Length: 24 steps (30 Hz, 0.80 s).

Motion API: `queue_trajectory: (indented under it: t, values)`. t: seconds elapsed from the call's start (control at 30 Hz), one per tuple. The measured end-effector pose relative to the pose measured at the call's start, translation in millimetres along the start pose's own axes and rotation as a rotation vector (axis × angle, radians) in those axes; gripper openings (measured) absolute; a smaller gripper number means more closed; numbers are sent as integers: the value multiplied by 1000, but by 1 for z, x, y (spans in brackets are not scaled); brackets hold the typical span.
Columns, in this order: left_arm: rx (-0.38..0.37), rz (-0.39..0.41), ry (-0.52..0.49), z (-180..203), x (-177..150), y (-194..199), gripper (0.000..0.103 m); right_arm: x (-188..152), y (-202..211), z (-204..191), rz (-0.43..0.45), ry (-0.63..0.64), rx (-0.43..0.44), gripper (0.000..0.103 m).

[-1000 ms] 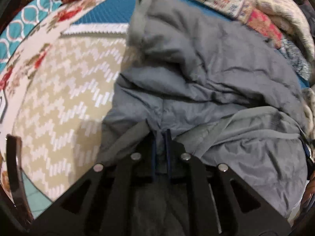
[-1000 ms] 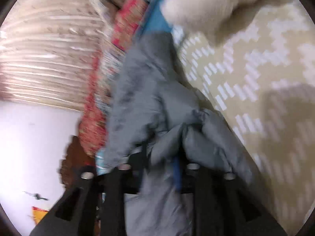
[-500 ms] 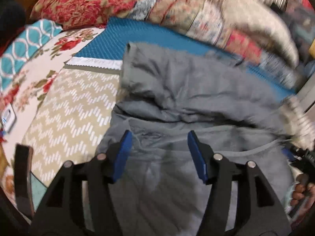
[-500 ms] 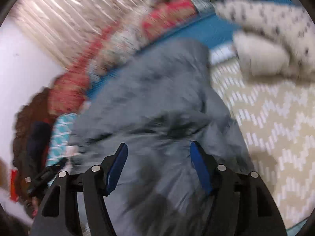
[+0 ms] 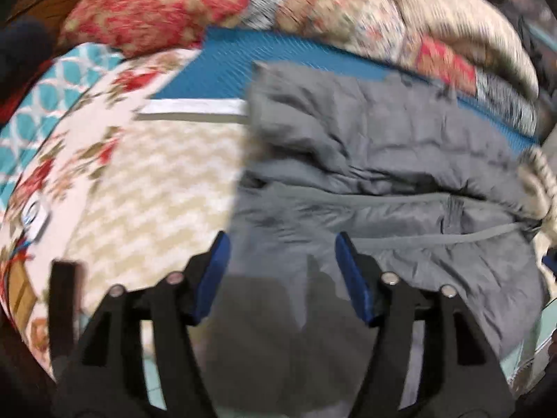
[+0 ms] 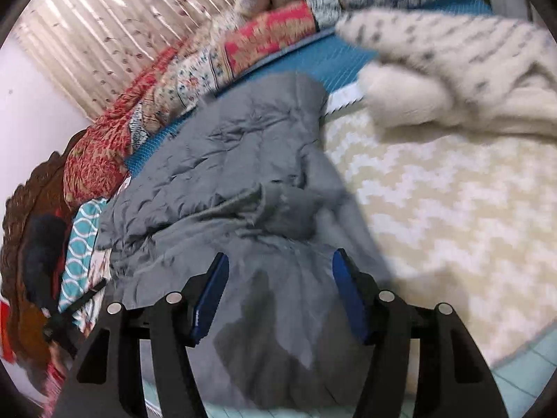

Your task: Fold large clothes

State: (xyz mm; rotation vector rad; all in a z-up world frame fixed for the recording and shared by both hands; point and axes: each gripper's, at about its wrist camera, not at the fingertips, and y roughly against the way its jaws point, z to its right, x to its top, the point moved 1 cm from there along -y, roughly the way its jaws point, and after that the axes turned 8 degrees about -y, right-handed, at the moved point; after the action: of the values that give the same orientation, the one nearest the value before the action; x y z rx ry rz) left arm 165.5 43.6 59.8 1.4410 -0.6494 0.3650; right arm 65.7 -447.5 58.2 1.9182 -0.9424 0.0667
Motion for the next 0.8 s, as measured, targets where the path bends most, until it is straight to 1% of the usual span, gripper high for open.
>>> queue_trajectory:
  t: [0.03,0.07,0.1,0.17,0.2,0.27,0.3,0.33,0.37,0.4,0.43,0.47,0.5,0.57,0.6,0.7,0.8]
  values:
    - [-4,2,30,-11,-7,7,74,-7,14,9,17,-3,5,38]
    - [-21,-8,79,-26,-18,13,79,-12,21,16,22,-16,8,38]
    - [-42,-25,112,-36,-26,14,81,-17,27,26,23,-38,12,37]
    - [-104,-74,175,-47,-44,14,84,-24,29,34,14,-70,12,37]
    - [-157,-107,209,-50,-54,12,85,-28,27,40,-2,-97,18,37]
    - [-250,-161,257,-49,-69,4,86,-36,14,49,-63,-169,38,37]
    - [-313,-199,283,-45,-76,-4,86,-41,6,54,-95,-210,65,37]
    - [-351,-224,304,-39,-82,-10,86,-42,6,59,-94,-226,76,37]
    - [-354,-231,319,-34,-86,-15,86,-43,6,58,-81,-228,68,38]
    - [-333,-224,316,-30,-87,-14,84,-43,7,52,-83,-216,56,58]
    - [-324,-214,308,-25,-86,-12,77,-43,7,49,-100,-215,72,70]
    - [-336,-214,298,-20,-83,-9,51,-43,9,45,-119,-224,94,79]
    - [-345,-218,295,-19,-80,-7,33,-43,15,39,-113,-211,95,83]
    - [-362,-213,292,-19,-72,0,20,-41,33,28,-82,-167,90,85]
    - [-367,-199,286,-20,-69,8,17,-40,45,24,-68,-157,104,86]
    - [-370,-166,248,-22,-66,35,17,-48,72,16,-46,-129,122,86]
    - [-362,-166,207,-23,-77,53,17,-73,98,16,-38,-91,106,86]
